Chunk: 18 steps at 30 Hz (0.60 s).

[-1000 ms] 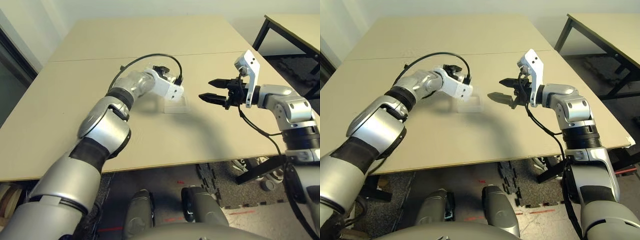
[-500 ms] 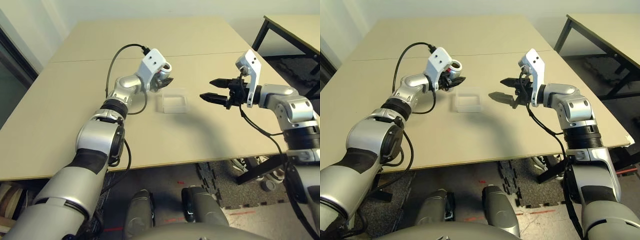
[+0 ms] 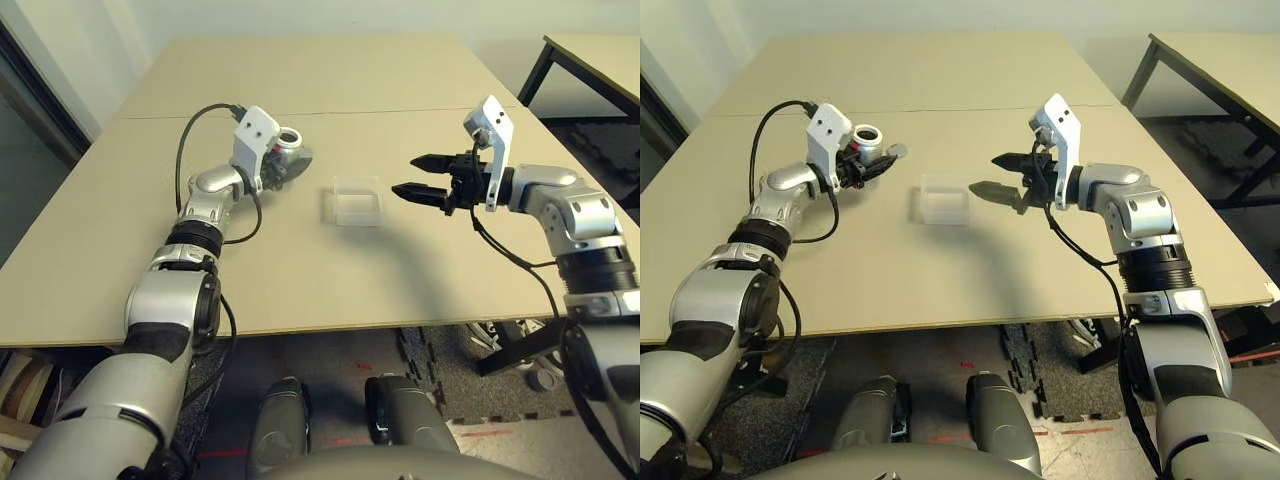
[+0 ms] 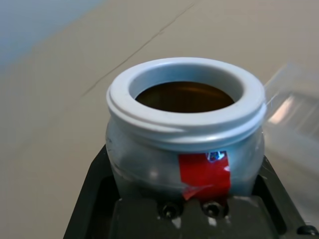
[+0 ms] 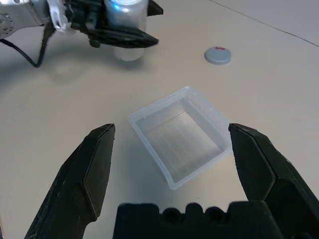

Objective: Pour the medicine from the bottle into the box.

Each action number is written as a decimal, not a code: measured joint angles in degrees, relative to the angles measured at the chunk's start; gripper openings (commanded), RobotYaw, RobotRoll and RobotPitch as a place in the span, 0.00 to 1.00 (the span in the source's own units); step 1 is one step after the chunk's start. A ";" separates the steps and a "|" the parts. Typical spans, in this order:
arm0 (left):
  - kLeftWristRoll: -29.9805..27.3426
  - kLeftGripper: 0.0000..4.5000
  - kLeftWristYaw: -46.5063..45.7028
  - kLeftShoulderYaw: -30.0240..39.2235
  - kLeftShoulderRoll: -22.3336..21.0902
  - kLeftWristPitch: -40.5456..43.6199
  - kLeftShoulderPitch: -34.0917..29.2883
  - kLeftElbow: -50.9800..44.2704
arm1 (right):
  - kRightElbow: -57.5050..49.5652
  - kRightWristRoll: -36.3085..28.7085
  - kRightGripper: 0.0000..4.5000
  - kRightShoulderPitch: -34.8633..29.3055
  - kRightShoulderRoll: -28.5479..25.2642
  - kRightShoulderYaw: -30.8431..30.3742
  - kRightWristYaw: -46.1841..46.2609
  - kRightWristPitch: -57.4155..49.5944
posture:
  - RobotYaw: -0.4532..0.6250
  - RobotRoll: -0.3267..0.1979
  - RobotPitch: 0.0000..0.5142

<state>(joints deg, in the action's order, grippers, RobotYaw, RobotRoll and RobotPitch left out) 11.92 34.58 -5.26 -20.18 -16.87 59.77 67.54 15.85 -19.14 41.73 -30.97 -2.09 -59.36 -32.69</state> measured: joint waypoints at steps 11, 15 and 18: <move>44.20 0.59 -25.48 -43.17 7.53 -4.68 17.80 8.61 | -0.82 0.14 1.00 -0.11 0.07 0.17 0.46 -0.02 | 0.24 0.62 0.06; 49.04 0.59 -25.78 -47.83 9.94 -3.98 18.15 11.36 | -2.81 -0.17 1.00 -0.68 -0.19 0.61 1.53 -0.47 | 0.22 0.62 0.05; 49.11 0.59 -25.54 -47.83 10.24 -3.18 18.66 11.92 | -3.96 -0.35 1.00 -1.86 -0.72 0.82 2.18 -1.15 | 0.21 0.62 0.05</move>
<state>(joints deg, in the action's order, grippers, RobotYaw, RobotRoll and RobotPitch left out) 61.03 9.04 -53.08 -9.95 -20.05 78.43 79.46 11.88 -19.49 39.87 -31.69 -1.27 -57.19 -33.84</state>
